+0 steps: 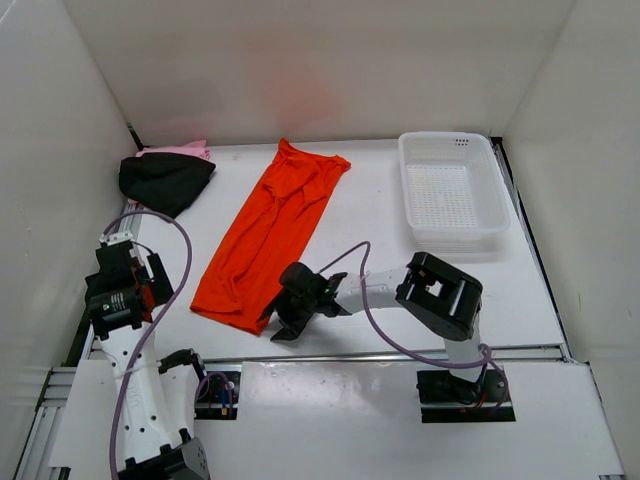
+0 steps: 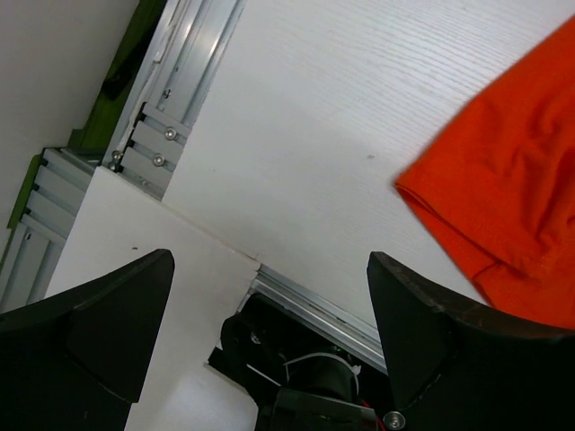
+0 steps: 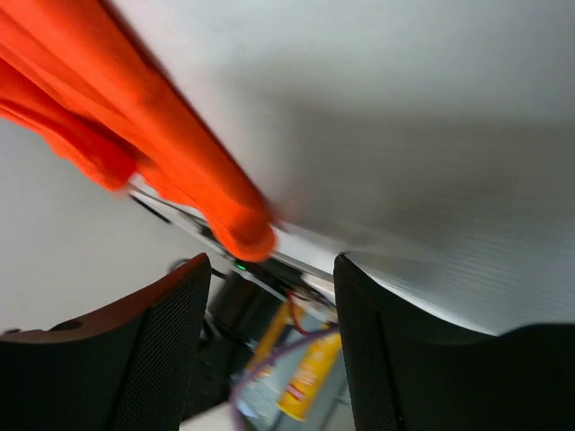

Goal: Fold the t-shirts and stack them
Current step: Rotate the tshirt 90 degrees

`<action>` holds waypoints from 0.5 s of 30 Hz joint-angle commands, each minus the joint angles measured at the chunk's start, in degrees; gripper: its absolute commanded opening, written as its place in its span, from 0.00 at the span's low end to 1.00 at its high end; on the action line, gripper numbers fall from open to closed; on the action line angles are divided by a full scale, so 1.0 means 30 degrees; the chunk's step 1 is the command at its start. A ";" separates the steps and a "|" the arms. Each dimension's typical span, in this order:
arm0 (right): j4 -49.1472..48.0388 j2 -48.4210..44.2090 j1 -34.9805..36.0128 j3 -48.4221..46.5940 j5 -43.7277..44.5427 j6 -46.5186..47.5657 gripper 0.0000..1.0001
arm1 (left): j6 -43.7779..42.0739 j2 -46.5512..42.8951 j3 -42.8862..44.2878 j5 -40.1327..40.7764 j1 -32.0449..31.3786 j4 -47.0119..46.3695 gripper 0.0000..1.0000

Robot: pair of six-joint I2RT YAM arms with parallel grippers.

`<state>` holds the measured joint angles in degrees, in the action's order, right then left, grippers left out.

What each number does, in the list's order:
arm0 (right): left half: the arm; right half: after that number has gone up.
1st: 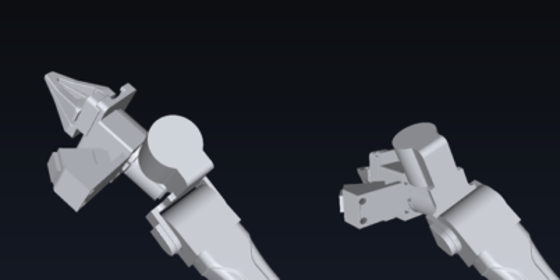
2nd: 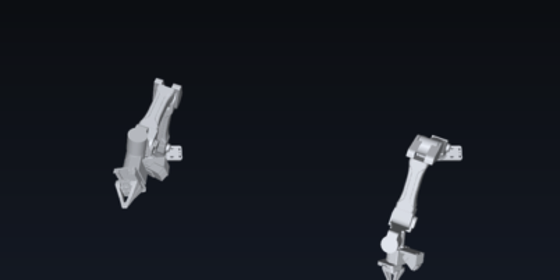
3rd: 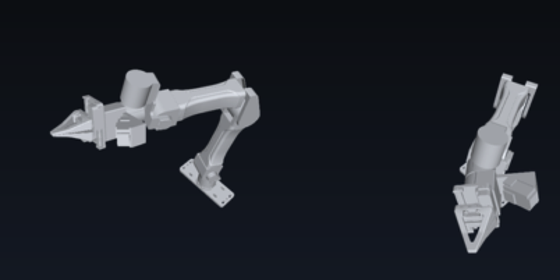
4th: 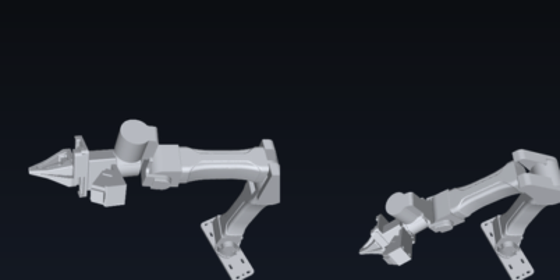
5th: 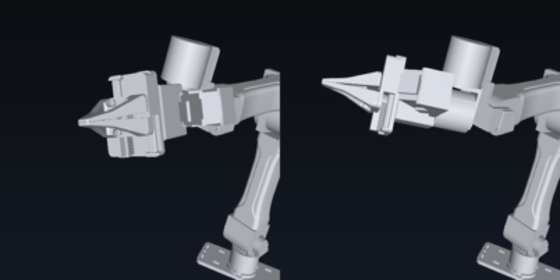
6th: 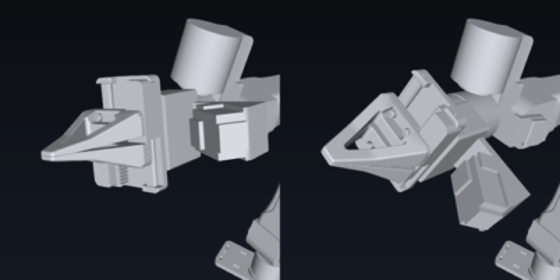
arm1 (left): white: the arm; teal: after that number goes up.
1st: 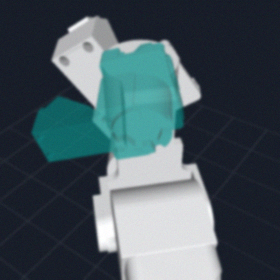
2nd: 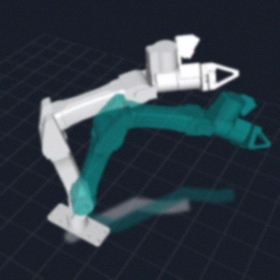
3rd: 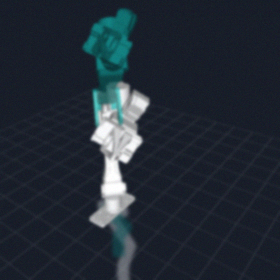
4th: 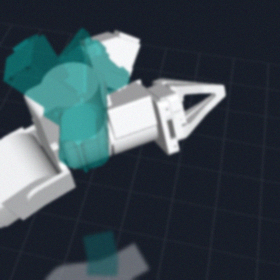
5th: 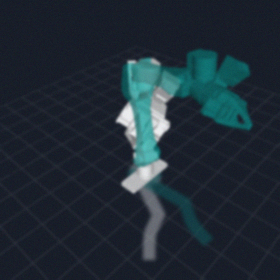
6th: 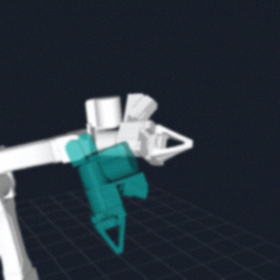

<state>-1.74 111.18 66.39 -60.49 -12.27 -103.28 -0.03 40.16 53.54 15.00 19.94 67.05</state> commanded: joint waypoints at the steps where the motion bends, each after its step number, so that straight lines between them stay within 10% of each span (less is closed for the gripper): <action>1: 0.0872 0.1027 0.0399 -0.0608 0.2535 -0.2863 0.62 | 0.0011 0.0118 -0.0236 -0.1484 0.0090 -0.0903 1.00; 8: 0.2070 0.1817 0.0399 -0.2564 0.3275 -0.2899 0.50 | 0.0011 0.0324 -0.0444 -0.2131 0.0090 -0.0933 1.00; 15: 0.2015 0.2026 0.0223 -0.2052 0.2040 -0.1082 0.00 | 0.0011 0.0704 -0.1231 -0.3769 0.0090 -0.0464 1.00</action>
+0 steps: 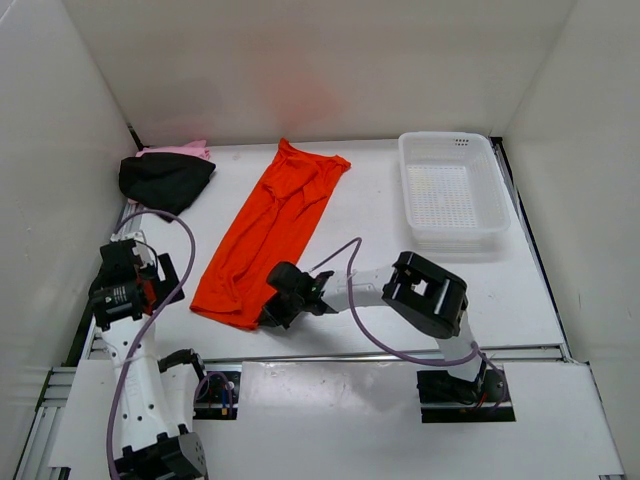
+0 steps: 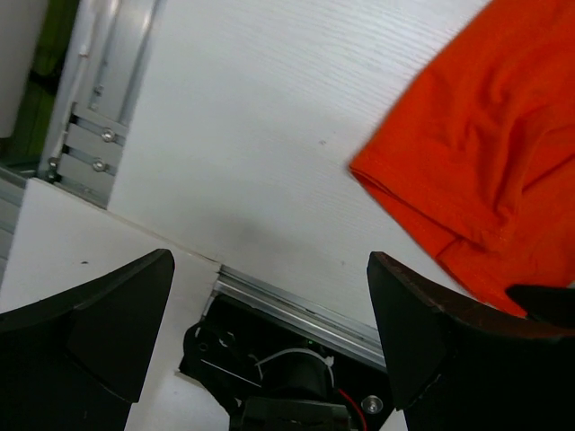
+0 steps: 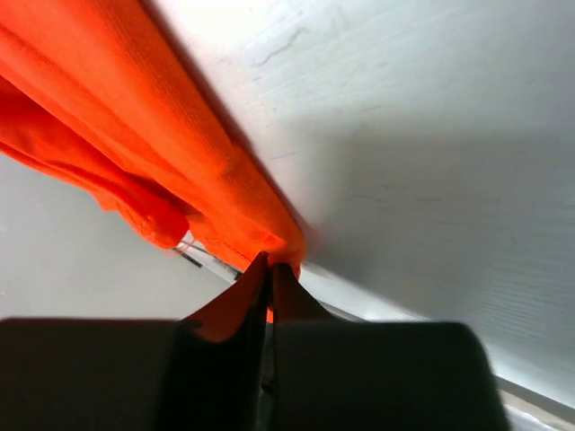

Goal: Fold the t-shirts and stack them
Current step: Rotate the tshirt 90 degrees

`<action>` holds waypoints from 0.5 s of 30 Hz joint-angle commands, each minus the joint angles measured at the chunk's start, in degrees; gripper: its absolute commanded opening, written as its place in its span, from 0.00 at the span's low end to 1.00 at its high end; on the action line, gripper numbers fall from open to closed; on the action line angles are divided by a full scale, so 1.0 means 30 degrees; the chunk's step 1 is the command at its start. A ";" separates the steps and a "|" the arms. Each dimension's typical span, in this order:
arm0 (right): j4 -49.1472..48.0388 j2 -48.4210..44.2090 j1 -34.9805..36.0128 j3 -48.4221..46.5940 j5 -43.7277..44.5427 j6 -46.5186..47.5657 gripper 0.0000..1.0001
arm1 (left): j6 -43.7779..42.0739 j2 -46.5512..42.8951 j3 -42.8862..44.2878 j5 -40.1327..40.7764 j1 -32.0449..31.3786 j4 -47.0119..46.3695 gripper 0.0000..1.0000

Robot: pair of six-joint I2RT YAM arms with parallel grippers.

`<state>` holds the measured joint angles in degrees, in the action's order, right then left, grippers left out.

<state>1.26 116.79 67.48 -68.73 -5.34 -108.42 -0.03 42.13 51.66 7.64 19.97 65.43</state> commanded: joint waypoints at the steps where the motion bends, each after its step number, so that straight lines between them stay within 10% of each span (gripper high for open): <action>1: 0.1017 -0.0168 -0.0141 0.1254 -0.0269 0.1068 0.00 | 0.0011 0.0049 -0.0608 -0.2041 0.0083 0.0278 1.00; 8: 0.1397 -0.6931 -0.1049 0.9073 0.0578 0.5630 0.00 | 0.0011 0.1336 -0.0319 -0.5441 -0.0676 0.1802 1.00; 15: 0.1925 -1.1795 -0.1428 1.2800 0.1430 0.9561 0.00 | 0.0011 0.4233 0.2991 -0.5394 -0.6821 0.2448 0.99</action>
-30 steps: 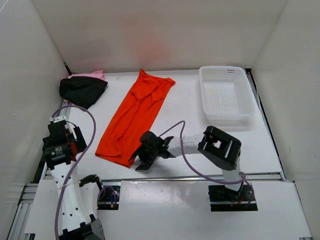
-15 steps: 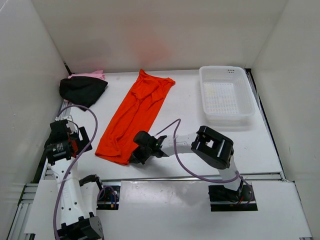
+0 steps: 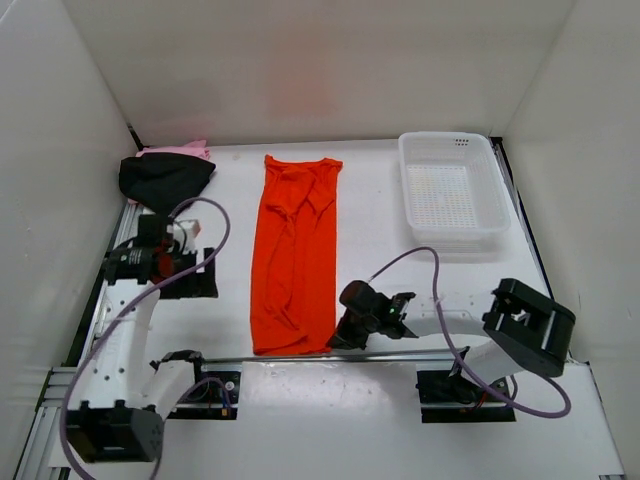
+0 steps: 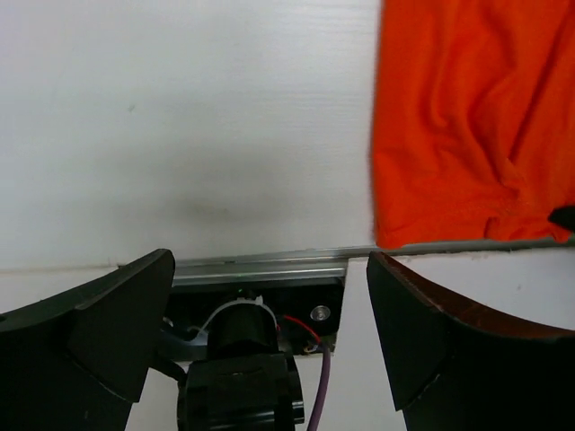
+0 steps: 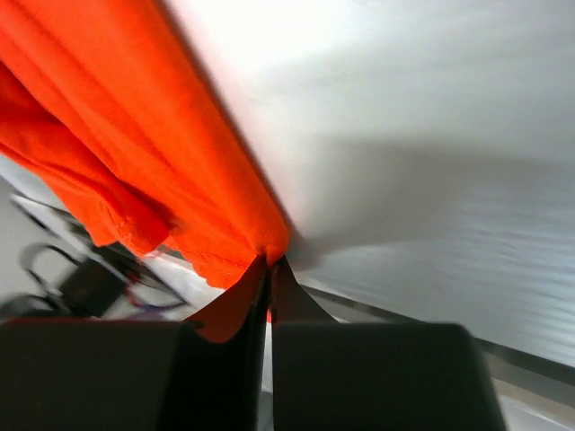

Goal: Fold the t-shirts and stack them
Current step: Rotate the tshirt 90 degrees

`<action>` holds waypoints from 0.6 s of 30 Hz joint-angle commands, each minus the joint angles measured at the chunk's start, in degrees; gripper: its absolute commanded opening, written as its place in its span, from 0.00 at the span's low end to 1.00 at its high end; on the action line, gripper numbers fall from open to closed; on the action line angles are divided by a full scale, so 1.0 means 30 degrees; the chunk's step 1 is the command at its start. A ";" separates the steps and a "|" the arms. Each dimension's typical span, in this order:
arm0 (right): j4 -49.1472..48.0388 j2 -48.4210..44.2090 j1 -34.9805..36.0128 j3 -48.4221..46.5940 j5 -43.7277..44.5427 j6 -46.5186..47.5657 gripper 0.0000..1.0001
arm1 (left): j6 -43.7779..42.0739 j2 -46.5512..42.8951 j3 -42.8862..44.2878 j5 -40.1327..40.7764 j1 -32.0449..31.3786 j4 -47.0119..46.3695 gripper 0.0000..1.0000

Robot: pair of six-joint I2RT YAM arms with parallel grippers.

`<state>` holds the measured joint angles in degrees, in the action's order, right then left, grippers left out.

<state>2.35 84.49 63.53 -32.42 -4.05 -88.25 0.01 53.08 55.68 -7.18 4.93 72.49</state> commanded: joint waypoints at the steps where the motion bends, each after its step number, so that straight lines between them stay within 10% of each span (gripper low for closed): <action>1: 0.1561 -0.1353 -0.0111 0.1107 0.0768 0.3163 0.00 | -0.0004 0.1545 0.2235 -0.0013 -0.4342 0.0095 0.99; 10: 0.5133 -0.4487 -0.0287 -0.0354 0.1933 0.7385 0.50 | -0.0004 0.0505 0.3233 0.7247 -1.8746 -0.5346 0.94; 13: 0.5311 -0.5835 -0.0287 -0.0149 0.2609 0.7005 0.61 | -0.0004 0.0758 0.5250 0.8285 -1.9075 -0.4814 1.00; 18: 0.5311 -0.6512 -0.0287 0.0261 0.4015 0.5892 0.64 | -0.0004 0.3053 0.3281 -0.3251 -1.3925 -0.3734 1.00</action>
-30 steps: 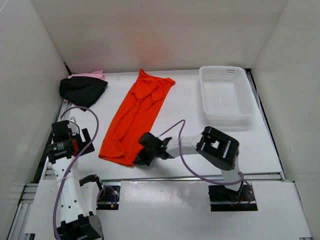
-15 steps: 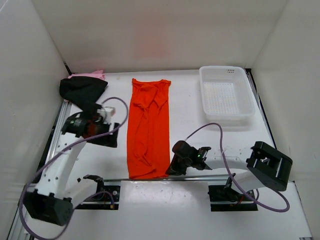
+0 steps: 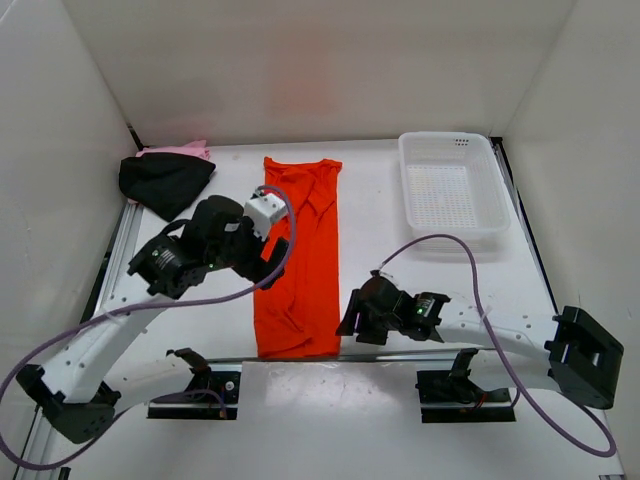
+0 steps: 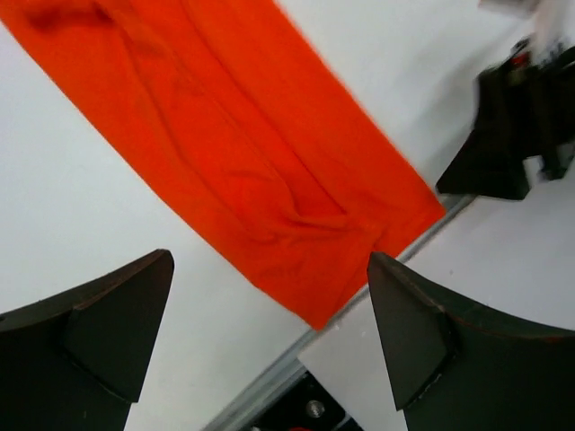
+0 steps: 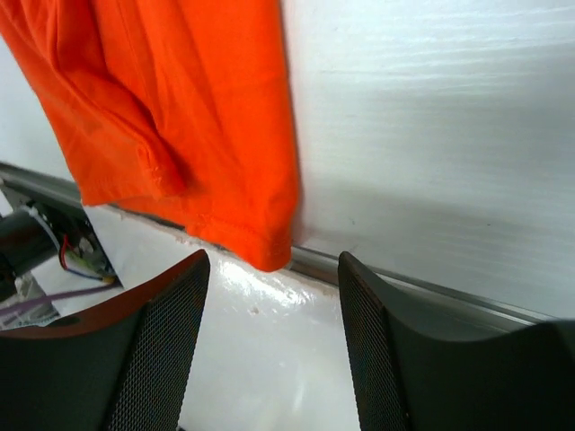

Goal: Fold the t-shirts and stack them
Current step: Rotate the tshirt 90 degrees, then grab the bottom of the folded rectangular tshirt with both arms

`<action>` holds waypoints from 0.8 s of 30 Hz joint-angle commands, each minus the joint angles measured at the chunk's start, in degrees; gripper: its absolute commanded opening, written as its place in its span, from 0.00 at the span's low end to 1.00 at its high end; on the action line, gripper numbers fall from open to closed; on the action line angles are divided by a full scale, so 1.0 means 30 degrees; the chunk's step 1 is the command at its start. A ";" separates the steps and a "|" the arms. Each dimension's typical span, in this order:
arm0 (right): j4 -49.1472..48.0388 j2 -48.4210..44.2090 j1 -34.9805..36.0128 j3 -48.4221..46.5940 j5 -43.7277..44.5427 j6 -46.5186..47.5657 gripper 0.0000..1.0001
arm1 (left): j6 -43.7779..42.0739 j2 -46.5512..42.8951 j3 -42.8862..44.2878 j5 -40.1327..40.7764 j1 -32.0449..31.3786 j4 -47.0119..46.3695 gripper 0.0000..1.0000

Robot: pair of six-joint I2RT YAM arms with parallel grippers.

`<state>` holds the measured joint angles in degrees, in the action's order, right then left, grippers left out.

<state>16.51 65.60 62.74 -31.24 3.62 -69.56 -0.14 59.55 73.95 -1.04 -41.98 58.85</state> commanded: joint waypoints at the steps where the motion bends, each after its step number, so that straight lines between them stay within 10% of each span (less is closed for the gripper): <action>1: 0.0589 -0.0217 -0.0025 -0.0306 0.1895 -0.0339 0.64 | 0.0047 0.0892 -0.4275 -0.6381 0.2268 0.0020 1.00; 9: 0.1791 0.1218 0.1526 -0.3091 0.2659 0.0599 0.64 | 0.0047 0.0133 -1.4712 -1.0875 0.4353 -0.3384 0.94; 24: 0.2228 0.2765 0.2522 -0.3088 0.3479 -0.0429 0.61 | 0.0047 0.1681 -1.3928 -0.9358 0.4353 -0.3943 0.99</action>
<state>21.12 71.00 69.52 -38.50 11.66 -71.40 0.32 63.88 30.52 -31.90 -29.19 47.46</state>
